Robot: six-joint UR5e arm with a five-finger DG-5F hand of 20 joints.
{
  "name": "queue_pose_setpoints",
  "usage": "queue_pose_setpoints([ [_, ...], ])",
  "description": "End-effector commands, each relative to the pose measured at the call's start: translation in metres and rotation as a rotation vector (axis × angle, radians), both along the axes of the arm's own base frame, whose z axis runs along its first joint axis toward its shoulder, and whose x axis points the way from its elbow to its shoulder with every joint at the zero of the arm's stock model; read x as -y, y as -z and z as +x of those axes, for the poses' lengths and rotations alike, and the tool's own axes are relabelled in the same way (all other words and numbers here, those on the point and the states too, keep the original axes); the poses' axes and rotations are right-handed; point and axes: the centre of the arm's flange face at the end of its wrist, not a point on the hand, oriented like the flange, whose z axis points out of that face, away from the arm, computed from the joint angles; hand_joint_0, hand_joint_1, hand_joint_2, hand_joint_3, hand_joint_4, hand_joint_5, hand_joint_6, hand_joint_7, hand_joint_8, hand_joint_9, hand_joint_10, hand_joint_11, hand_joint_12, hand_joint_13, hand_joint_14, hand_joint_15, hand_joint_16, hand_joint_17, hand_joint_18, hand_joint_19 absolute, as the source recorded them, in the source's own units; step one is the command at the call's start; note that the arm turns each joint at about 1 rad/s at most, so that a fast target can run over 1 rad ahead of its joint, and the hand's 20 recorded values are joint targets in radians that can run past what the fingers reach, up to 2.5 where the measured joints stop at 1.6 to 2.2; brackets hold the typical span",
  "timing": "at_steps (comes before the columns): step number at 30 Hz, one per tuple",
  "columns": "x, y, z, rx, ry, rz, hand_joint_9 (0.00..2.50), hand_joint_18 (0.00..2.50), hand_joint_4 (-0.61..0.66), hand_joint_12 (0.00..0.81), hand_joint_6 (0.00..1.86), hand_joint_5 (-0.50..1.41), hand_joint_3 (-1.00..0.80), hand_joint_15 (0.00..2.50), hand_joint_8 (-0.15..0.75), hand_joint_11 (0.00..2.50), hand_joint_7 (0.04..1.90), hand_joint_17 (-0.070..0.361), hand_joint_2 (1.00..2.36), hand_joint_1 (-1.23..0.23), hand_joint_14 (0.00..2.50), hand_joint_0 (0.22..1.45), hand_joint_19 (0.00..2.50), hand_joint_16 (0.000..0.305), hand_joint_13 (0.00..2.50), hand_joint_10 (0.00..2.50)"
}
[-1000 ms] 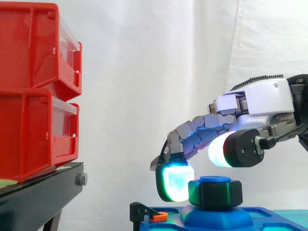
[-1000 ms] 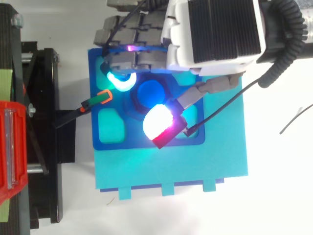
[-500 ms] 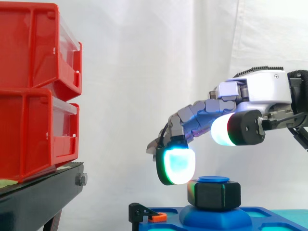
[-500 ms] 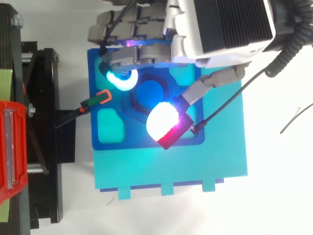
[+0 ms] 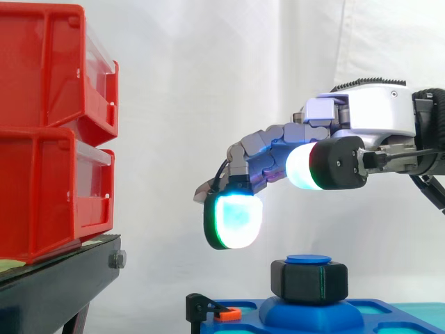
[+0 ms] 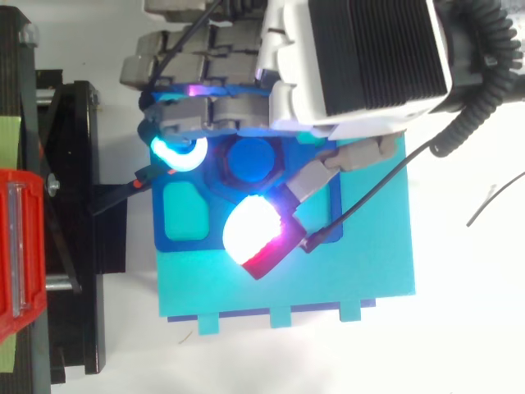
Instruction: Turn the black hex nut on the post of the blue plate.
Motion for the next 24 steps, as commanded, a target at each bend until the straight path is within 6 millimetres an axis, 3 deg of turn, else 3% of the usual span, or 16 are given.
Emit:
queue_pose_setpoints([
  [1,-0.009,0.0,0.002,-0.003,0.011,0.0,0.41,0.22,0.23,0.376,0.5,-0.17,-0.5,0.09,0.275,0.04,0.98,0.127,1.0,-0.28,0.0,0.47,0.14,0.056,0.4,0.0],
  [5,-0.017,0.003,0.003,-0.011,0.019,-0.004,0.41,0.22,0.23,0.376,0.5,-0.17,-0.5,0.1,0.273,0.04,0.98,0.126,1.0,-0.28,0.0,0.47,0.14,0.056,0.39,0.0],
  [10,-0.024,0.019,-0.002,-0.04,0.033,-0.007,0.41,0.22,0.2,0.377,0.5,-0.15,-0.5,0.1,0.274,0.04,1.14,0.126,1.0,-0.28,0.0,0.47,0.15,0.056,0.39,0.0],
  [16,-0.026,0.018,-0.003,-0.044,0.031,-0.007,0.42,0.23,0.17,0.377,0.5,-0.15,-0.5,0.1,0.278,0.06,1.27,0.127,1.0,-0.28,0.0,0.47,0.14,0.056,0.39,0.0],
  [24,-0.023,0.02,-0.005,-0.062,0.03,-0.014,0.42,0.24,0.19,0.377,0.66,-0.19,-0.5,0.1,0.28,0.09,1.05,0.127,1.0,-0.28,0.0,0.47,0.13,0.056,0.4,0.0],
])
